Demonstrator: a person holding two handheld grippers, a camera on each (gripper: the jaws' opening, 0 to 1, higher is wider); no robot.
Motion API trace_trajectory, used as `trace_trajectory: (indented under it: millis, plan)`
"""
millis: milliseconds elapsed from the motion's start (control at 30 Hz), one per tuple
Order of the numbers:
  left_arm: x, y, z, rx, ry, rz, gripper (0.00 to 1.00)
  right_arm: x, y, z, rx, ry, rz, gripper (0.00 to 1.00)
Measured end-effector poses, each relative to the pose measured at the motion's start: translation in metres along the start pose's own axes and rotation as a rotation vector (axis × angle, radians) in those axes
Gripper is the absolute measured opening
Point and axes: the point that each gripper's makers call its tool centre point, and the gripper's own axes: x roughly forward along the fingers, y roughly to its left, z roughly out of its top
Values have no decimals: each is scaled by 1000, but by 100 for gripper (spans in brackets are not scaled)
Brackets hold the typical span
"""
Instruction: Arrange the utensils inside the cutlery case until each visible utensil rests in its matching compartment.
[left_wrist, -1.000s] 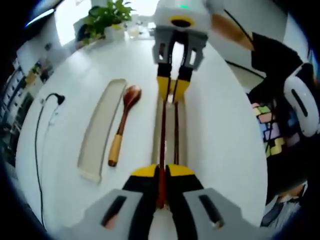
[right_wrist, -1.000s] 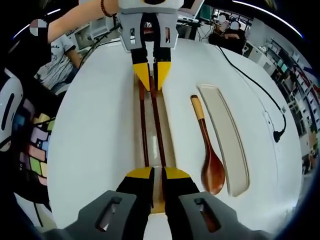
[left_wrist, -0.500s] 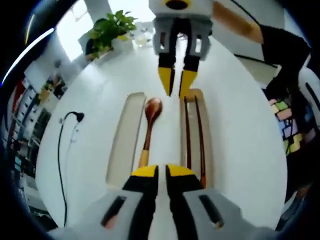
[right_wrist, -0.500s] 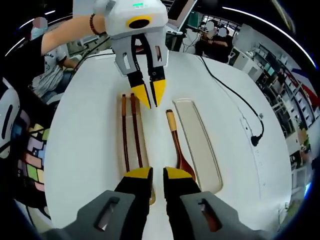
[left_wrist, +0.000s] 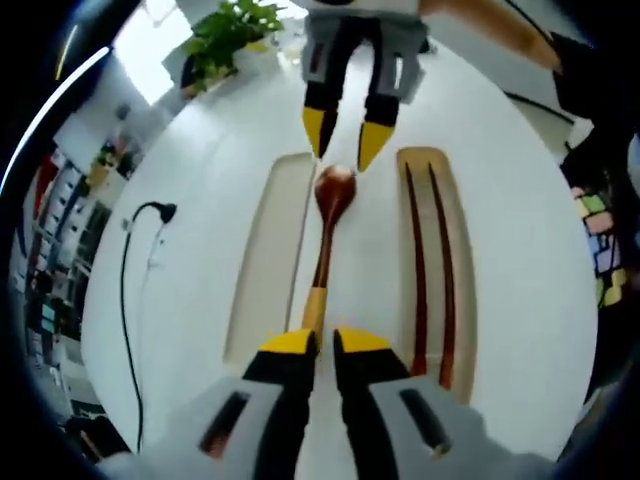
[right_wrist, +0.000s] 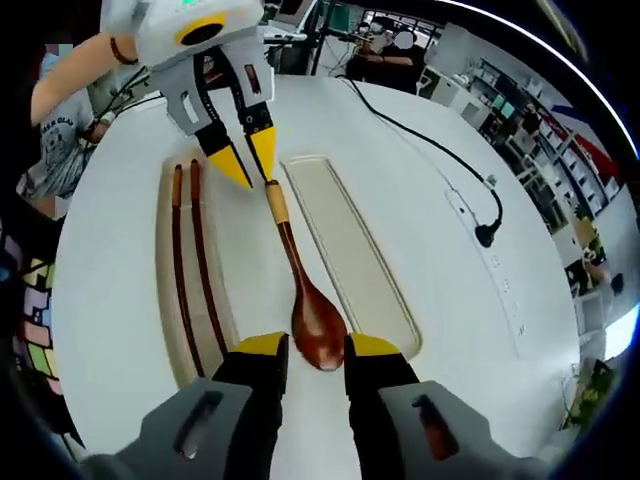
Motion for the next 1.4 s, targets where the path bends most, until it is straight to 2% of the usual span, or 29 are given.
trace_trajectory:
  millis: [300,367,600,700,800,1000,1133,1267,1333,1367,1400]
  plan:
    - [9,3,-6,-46,13,-13,9,14,12,1,36,-5,71,31]
    - [11,4,-7,-79,13,-14,9,16,11,1,40,-14,70,32]
    - [14,3,-7,-80,2,-23,11,22,4,-8,58,9,77,33]
    - [14,3,-5,-102,-2,-24,13,23,6,-7,70,-23,108,28]
    - [15,4,-5,-94,5,-22,15,22,6,-7,54,-45,121,27]
    - [15,5,-3,-115,-15,-21,16,21,6,-8,77,-52,123,27]
    - [16,5,-2,-100,-19,-18,16,19,9,-8,97,-61,155,26]
    - [16,6,-2,-100,-17,-15,19,6,5,2,142,-119,163,16]
    - [22,-1,-8,-95,23,-53,17,2,3,4,147,-129,159,12]
    - [21,2,0,-85,-22,-43,15,2,3,4,145,-132,154,11]
    - [21,2,-1,-94,-14,-37,15,2,2,4,141,-132,147,10]
